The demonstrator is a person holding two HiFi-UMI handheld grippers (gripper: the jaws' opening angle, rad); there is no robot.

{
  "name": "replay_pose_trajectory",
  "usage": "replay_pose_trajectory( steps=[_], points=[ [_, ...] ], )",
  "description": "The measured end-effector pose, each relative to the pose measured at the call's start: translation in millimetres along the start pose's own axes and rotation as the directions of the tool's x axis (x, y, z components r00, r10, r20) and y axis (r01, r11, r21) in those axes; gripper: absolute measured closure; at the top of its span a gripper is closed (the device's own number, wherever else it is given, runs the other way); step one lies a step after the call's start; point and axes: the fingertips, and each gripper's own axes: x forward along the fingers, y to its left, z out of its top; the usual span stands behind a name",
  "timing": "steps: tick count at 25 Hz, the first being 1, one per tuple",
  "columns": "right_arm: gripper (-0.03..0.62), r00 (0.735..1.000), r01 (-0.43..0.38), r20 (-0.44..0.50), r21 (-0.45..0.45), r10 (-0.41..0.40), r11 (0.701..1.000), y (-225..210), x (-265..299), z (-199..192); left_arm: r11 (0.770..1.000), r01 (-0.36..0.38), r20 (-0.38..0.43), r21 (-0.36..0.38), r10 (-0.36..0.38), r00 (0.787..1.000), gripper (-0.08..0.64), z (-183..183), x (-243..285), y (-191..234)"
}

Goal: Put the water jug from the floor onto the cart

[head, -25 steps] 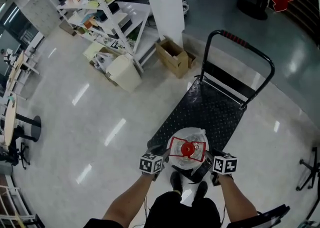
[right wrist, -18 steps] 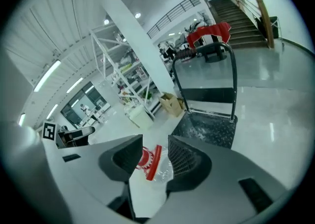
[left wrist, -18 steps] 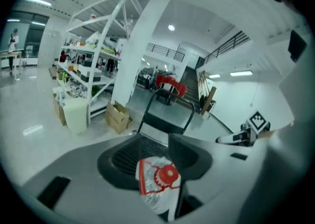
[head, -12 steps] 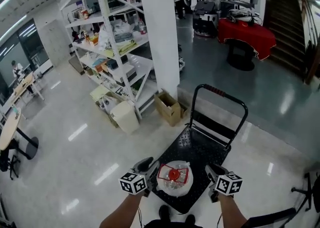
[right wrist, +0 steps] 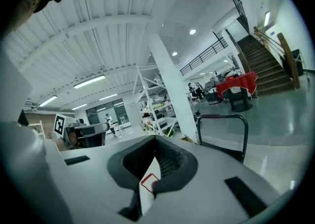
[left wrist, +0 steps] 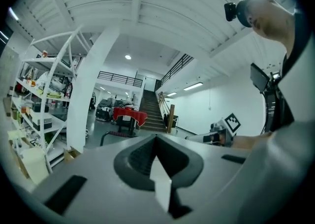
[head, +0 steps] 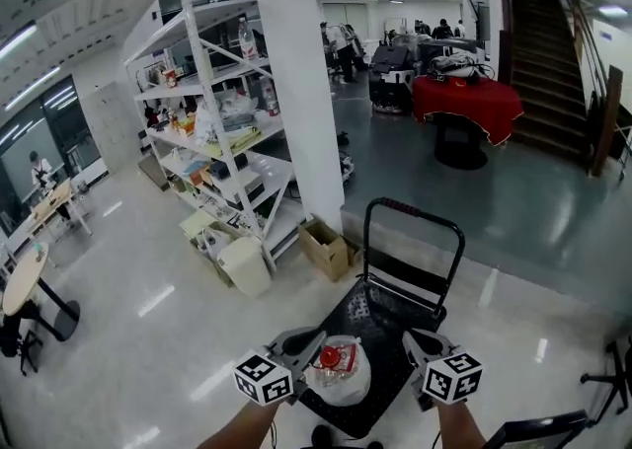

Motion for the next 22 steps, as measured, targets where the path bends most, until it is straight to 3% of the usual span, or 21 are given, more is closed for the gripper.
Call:
replay_pose_trajectory(
  steps=[6,12,18,22],
  points=[
    [0.589,1.000,0.015,0.008,0.003,-0.015,1.000,7,-39,-16,0.996,0.083,-0.062,0.031,-0.081,0.995,0.558,-13,-4,-57],
    [0.589,0.996,0.088,0.035,-0.009,-0.088,0.996,38,-90,-37,0.991,0.129,-0.055,0.021,-0.128,0.990,0.558,-26,-33,-98],
    [0.589,0.980,0.197,0.038,-0.015,-0.197,0.980,105,-137,-83,0.956,0.292,-0.076,0.042,-0.288,0.955,0.558,-62,-104,-148],
    [0.589,0.974,0.227,0.012,-0.008,-0.227,0.974,154,-167,-116,0.942,0.335,-0.078,-0.013,-0.335,0.939,0.558,-84,-148,-165]
  ],
)
